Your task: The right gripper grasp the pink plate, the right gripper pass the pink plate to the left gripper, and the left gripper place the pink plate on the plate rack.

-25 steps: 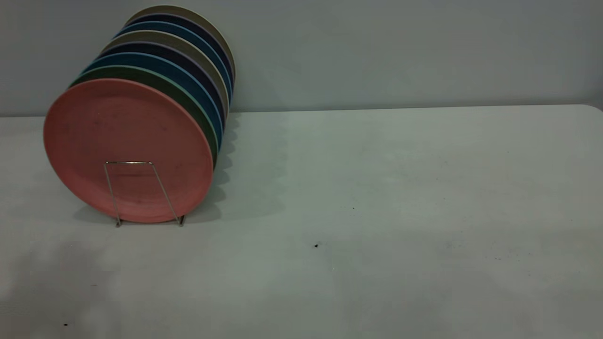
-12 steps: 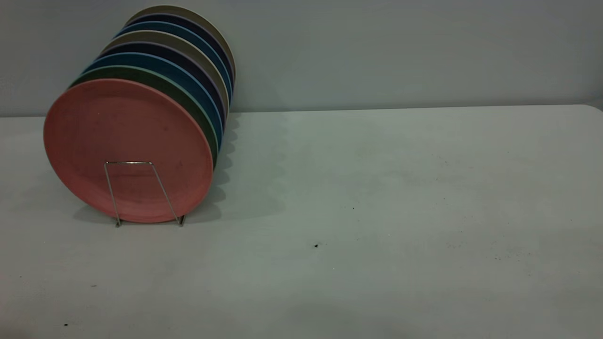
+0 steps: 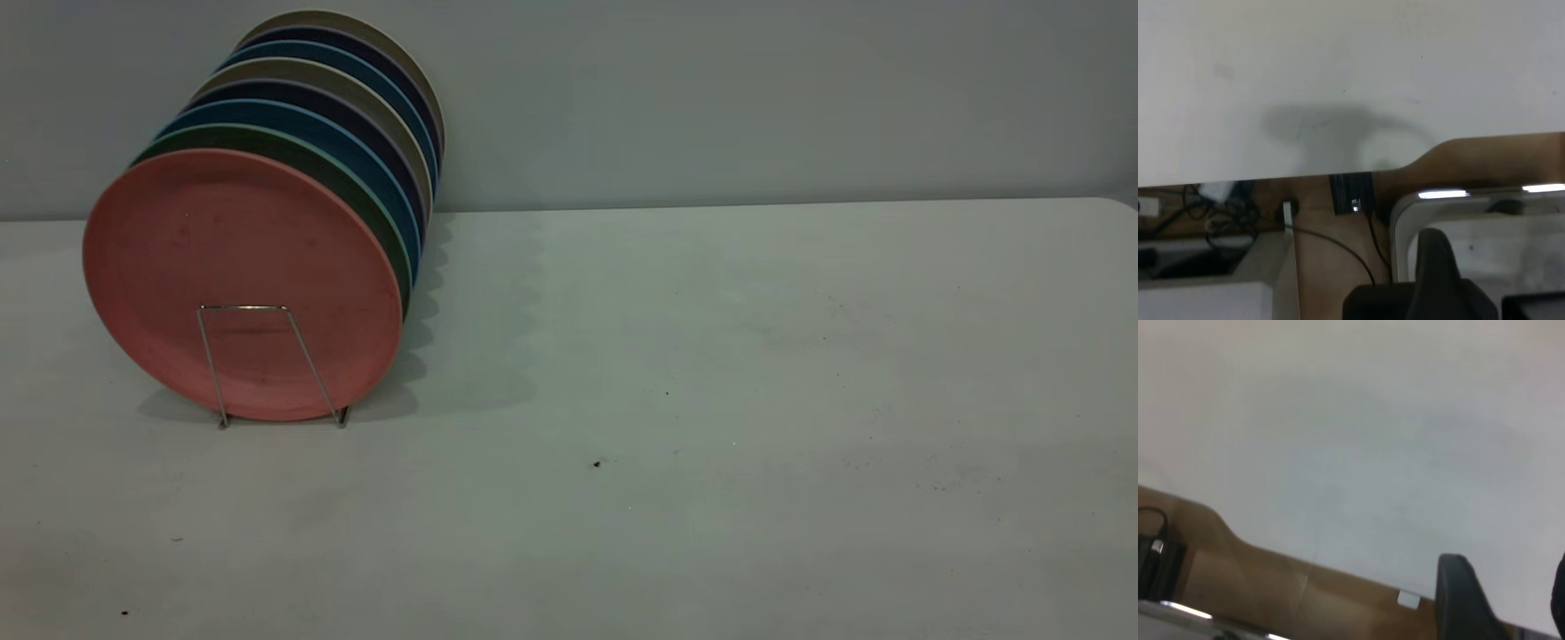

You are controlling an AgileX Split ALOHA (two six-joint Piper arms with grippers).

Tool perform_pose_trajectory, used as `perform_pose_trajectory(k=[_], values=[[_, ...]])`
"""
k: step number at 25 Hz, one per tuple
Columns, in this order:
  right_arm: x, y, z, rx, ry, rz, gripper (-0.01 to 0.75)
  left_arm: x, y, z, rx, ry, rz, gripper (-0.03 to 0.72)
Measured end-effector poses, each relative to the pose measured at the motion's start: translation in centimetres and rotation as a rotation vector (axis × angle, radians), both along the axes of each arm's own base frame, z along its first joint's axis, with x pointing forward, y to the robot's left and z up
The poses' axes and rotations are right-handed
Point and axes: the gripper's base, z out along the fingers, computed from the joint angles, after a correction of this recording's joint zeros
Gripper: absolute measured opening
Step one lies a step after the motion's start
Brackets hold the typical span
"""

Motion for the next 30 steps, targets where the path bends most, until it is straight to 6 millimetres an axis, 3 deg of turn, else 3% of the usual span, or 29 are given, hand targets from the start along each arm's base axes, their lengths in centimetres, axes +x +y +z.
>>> perform_pose_trajectory(k=[6, 20, 30], values=[[-0.7, -0.1, 0.1, 0.010, -0.047, 0.000, 0.345, -2.3, 0.3, -0.7, 0.053, -0.108, -0.022, 0.493], [-0.8, -0.2, 0.1, 0.014, -0.052, -0.001, 0.345, -6.1, 0.3, 0.2, 0.061, -0.374, -0.016, 0.493], [-3.7, -0.6, 0.2, 0.040, -0.252, -0.177, 0.345, -7.6, 0.2, 0.2, 0.066, -0.476, -0.004, 0.493]])
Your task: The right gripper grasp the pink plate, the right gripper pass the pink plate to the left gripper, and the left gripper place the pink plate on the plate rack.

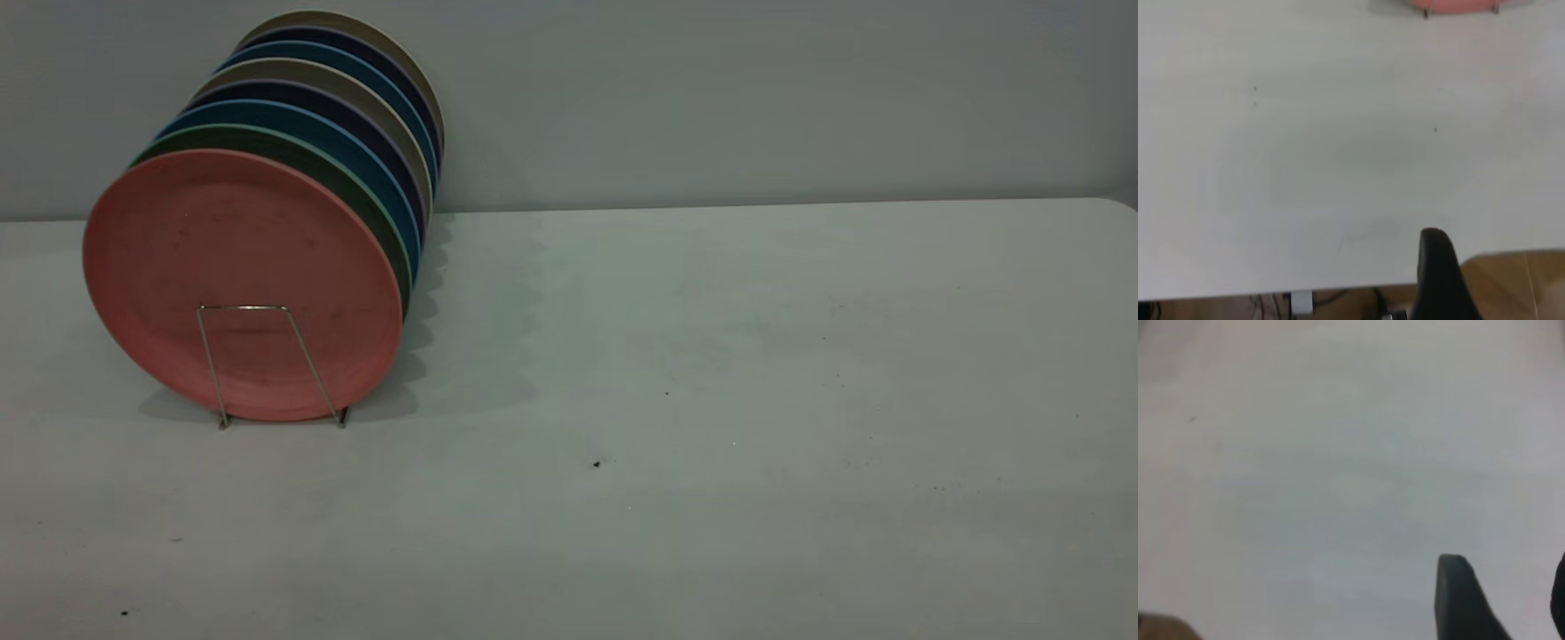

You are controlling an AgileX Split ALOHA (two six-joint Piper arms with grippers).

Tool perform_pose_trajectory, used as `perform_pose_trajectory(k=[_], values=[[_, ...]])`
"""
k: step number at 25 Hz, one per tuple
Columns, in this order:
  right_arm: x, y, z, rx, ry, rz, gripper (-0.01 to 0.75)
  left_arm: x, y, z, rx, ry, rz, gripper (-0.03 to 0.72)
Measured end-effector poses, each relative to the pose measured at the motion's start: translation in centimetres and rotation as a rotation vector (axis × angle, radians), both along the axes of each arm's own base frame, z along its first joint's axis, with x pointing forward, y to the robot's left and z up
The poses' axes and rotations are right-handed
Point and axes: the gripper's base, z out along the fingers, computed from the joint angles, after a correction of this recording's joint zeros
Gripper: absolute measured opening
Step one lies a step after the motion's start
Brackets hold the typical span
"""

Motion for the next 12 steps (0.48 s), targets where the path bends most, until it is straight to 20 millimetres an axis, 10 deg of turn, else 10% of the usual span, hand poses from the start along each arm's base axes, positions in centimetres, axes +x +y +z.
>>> perform_pose_trajectory(k=[12], values=[[0.0, 0.0, 0.0, 0.000, -0.001, -0.022, 0.345, -1.7, 0.0, -0.2, 0.003, -0.105, 0.000, 0.493]])
